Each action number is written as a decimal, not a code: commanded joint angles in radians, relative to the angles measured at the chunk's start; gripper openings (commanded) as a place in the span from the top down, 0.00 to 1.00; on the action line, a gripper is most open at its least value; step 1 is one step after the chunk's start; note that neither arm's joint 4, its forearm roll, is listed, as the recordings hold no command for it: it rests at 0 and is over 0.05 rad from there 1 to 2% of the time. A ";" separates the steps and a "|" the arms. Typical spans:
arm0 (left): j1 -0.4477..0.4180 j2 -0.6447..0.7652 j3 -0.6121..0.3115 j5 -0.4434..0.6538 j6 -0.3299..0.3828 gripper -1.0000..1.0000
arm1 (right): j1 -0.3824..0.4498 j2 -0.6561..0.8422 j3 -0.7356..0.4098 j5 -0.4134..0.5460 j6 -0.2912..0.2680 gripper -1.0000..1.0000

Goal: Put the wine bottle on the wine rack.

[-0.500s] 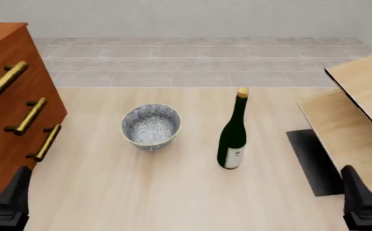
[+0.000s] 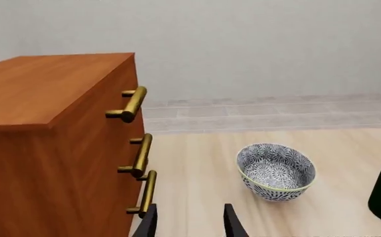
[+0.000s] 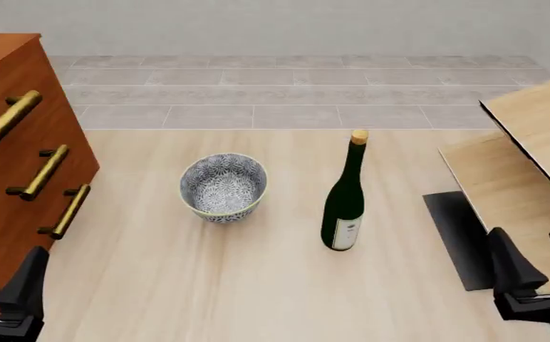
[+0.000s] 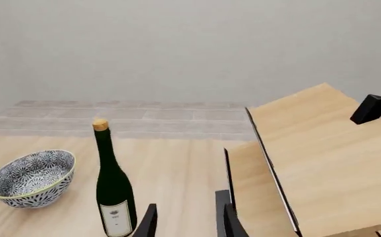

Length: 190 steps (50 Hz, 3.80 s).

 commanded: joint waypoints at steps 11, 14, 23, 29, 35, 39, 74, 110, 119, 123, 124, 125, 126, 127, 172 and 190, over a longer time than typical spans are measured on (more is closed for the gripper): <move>0.001 0.000 0.000 0.002 0.019 0.00 | 0.102 0.342 -0.075 -0.243 0.008 0.00; 0.006 0.000 0.000 0.002 0.015 0.00 | 0.118 0.394 -0.096 -0.258 0.006 0.00; 0.005 0.000 0.001 0.000 0.015 0.00 | 0.159 0.489 -0.133 -0.293 0.007 0.00; 0.012 0.001 0.005 0.000 0.017 0.00 | 0.184 0.528 -0.154 -0.301 -0.002 0.00; 0.008 0.001 0.009 0.001 0.015 0.00 | 0.211 0.572 -0.175 -0.312 -0.012 0.00; -0.003 0.000 0.010 -0.001 0.022 0.00 | 0.231 0.608 -0.190 -0.320 -0.016 0.00; 0.016 -0.001 0.010 0.016 0.021 0.00 | 0.317 0.808 -0.299 -0.402 -0.033 0.00; 0.030 -0.001 0.010 0.015 0.026 0.00 | 0.363 0.948 -0.377 -0.461 -0.042 0.00; 0.018 -0.001 0.010 0.010 0.023 0.00 | 0.365 0.975 -0.394 -0.469 -0.039 0.00; 0.018 -0.001 0.009 0.009 0.022 0.00 | 0.366 0.982 -0.399 -0.470 -0.041 0.00; 0.018 -0.001 0.009 0.008 0.019 0.00 | 0.368 0.985 -0.403 -0.468 -0.041 0.00; 0.018 -0.001 0.009 0.008 0.019 0.00 | 0.368 0.985 -0.403 -0.468 -0.041 0.00; 0.016 -0.001 0.009 0.009 0.019 0.00 | 0.368 0.989 -0.407 -0.467 -0.040 0.00; 0.015 -0.001 0.009 0.009 0.020 0.00 | 0.370 0.990 -0.410 -0.465 -0.041 0.00; 0.019 -0.001 0.009 0.010 0.017 0.00 | 0.384 1.141 -0.512 -0.504 -0.040 0.00; 0.027 -0.001 0.008 0.007 0.015 0.00 | 0.383 1.184 -0.543 -0.512 -0.040 0.00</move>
